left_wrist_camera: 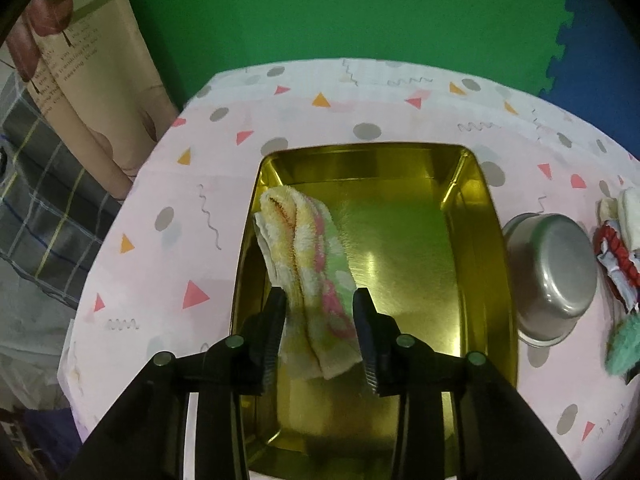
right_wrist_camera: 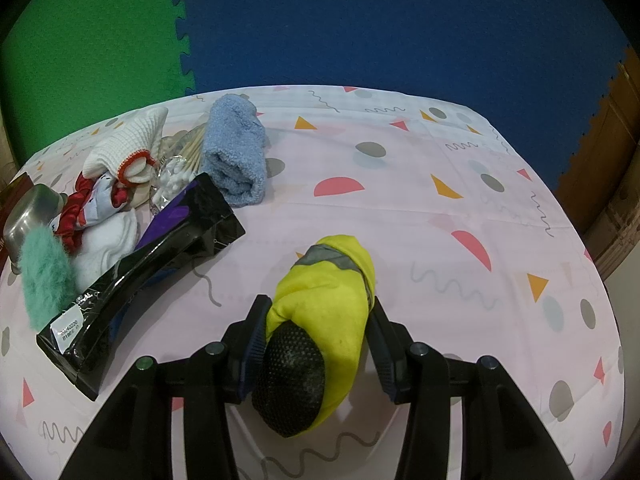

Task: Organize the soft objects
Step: 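Carry the dotted towel into the tin tray and open the left gripper, then lower the sock bundle into the tin tray beside the towel with the right gripper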

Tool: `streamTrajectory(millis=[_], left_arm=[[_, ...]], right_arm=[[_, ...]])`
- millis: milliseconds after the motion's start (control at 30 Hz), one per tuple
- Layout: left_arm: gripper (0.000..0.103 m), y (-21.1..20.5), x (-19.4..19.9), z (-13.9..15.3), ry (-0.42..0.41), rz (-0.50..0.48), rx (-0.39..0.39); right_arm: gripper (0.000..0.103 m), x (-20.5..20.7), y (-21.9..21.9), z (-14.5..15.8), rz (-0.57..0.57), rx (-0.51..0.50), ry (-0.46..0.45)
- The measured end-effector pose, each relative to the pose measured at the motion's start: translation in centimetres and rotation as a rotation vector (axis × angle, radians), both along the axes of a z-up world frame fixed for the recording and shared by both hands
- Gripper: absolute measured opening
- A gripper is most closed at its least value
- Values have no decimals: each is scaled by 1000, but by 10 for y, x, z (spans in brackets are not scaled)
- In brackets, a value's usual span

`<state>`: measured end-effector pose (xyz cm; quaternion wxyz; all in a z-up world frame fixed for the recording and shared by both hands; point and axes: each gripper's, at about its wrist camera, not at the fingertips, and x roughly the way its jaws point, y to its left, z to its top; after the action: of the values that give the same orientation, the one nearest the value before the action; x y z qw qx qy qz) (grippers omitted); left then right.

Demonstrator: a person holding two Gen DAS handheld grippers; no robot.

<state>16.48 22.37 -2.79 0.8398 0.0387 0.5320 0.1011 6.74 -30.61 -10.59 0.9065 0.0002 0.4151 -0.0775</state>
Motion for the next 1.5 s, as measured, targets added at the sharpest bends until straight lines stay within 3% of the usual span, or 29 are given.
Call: streamTrajectory(millis=[200, 333, 600, 733, 800, 900, 1133, 1333, 1500], left_arm=[[44, -16, -23, 17, -78, -3, -6], [44, -24, -39, 18, -104, 21, -9], [46, -18, -65, 14, -123, 132, -153], [48, -16, -76, 20, -161, 177, -129], [57, -16, -81, 22, -181, 184, -130], [59, -15, -85, 23, -198, 181, -115], [64, -7, -85, 25, -208, 184, -90], [65, 0, -84, 16, -169, 208, -97], [69, 5, -87, 21, -184, 221, -99]], right_arm=[[48, 0, -1, 0, 0, 3, 0], [48, 0, -2, 0, 0, 2, 0], [48, 0, -2, -1, 0, 3, 0], [48, 0, -3, -1, 0, 1, 1], [48, 0, -3, -1, 0, 2, 1], [48, 0, -3, -1, 0, -2, -2], [43, -1, 2, 0, 1, -41, -5], [38, -4, 12, 5, 4, -52, -7], [37, -11, 23, 27, 5, -49, -53]])
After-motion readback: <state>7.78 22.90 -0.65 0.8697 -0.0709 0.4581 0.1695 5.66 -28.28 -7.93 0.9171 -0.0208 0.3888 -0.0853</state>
